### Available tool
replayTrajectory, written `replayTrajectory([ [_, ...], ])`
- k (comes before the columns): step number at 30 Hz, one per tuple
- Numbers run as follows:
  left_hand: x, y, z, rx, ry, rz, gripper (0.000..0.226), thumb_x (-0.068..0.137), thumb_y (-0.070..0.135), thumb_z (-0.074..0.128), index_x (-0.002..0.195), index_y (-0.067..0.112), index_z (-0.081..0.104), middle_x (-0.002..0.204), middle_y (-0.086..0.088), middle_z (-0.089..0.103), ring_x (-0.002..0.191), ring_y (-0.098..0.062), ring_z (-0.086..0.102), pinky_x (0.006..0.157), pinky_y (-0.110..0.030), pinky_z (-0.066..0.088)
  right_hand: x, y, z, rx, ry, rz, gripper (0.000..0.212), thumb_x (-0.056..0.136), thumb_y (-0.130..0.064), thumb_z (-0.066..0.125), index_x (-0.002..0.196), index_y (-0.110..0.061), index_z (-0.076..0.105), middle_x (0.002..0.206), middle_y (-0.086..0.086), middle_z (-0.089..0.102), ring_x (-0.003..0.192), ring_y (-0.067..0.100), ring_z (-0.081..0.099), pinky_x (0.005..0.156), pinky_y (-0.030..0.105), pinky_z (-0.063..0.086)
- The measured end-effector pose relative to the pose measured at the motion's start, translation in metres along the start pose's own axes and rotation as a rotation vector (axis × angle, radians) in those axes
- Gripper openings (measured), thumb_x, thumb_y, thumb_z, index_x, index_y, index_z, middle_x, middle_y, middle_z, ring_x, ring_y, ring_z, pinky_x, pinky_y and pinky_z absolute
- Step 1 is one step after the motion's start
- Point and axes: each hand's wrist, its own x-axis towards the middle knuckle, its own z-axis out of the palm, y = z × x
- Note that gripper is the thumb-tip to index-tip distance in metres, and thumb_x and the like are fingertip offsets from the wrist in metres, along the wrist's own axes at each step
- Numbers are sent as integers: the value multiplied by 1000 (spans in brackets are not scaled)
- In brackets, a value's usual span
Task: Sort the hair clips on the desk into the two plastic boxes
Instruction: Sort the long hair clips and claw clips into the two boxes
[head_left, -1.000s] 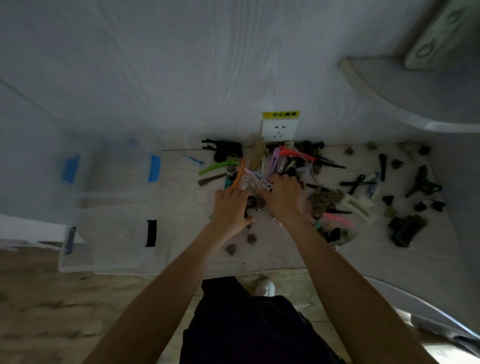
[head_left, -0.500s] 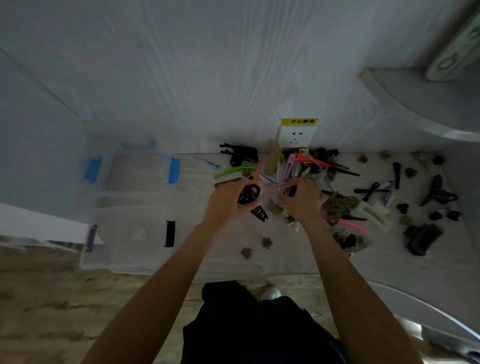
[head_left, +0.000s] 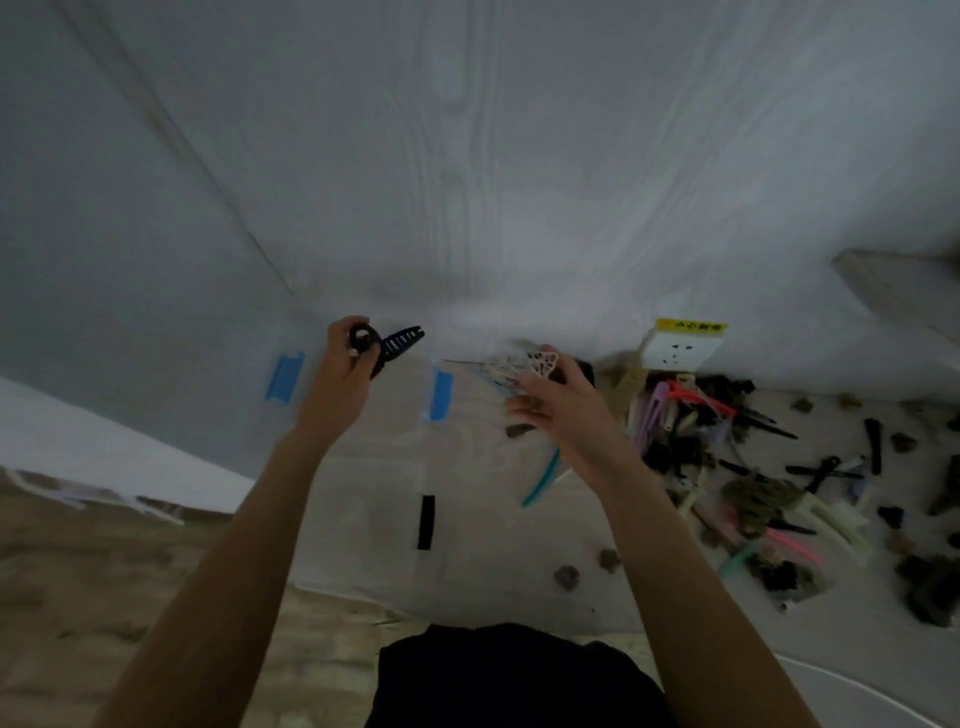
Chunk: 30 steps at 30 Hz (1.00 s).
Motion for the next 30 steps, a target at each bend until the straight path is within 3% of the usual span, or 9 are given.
replayTrajectory([
  [3,6,-22,-5,183,-13,-11,28,91,15,56,117,9,48,107,-11,60,94,-24,58,81,-35,46,16,-3,33,-117,-63,-83,46,88,-3,56,128,-20,40,94,7,62,75,15,61,67,24,55],
  [7,14,-30,7,356,-20,-101,32,81,24,66,107,9,55,106,-14,61,100,-30,57,87,-41,47,36,-3,65,-396,12,-199,62,88,-17,61,140,-21,28,113,9,63,91,15,64,65,15,51],
  [11,22,-31,21,436,-149,-196,41,81,35,65,107,9,47,107,-11,57,98,-29,56,78,-35,43,46,-1,75,-636,64,-325,69,86,-25,62,143,-27,24,105,2,61,96,16,60,85,27,50],
  [14,22,-37,26,492,-345,-261,45,81,39,64,109,10,45,109,-8,57,100,-26,56,76,-32,40,52,-1,81,-675,27,-312,71,87,-26,62,144,-32,21,108,-5,59,97,11,60,87,26,51],
  [17,20,-47,26,523,-449,-258,40,85,39,59,113,12,49,115,-6,61,104,-24,58,82,-31,42,58,2,87,-678,-4,-280,71,86,-21,62,144,-32,22,107,3,65,92,18,66,85,39,56],
  [20,22,-44,19,506,-399,-207,29,90,31,52,114,15,53,117,-3,63,107,-22,57,85,-29,40,58,5,97,-863,-39,-257,70,85,-17,59,145,-24,24,95,10,65,83,23,64,83,36,55],
  [24,24,-41,-1,371,-142,-126,23,91,20,48,112,19,58,111,-1,66,103,-22,61,90,-37,47,70,11,119,-1349,-109,-196,66,87,-16,53,145,-17,22,108,19,61,96,33,59,78,35,47],
  [26,21,-39,-8,251,-113,-58,21,91,16,50,112,16,58,105,-3,67,98,-22,62,89,-37,48,77,17,127,-1528,-142,-177,59,88,-15,52,141,-10,26,111,19,58,96,34,58,73,34,45],
  [30,11,-33,-11,111,-152,27,22,93,13,51,114,12,56,104,-3,66,95,-16,61,86,-24,44,79,22,129,-1557,-67,-220,51,90,-19,53,135,-8,33,118,16,52,104,32,56,79,36,46],
])
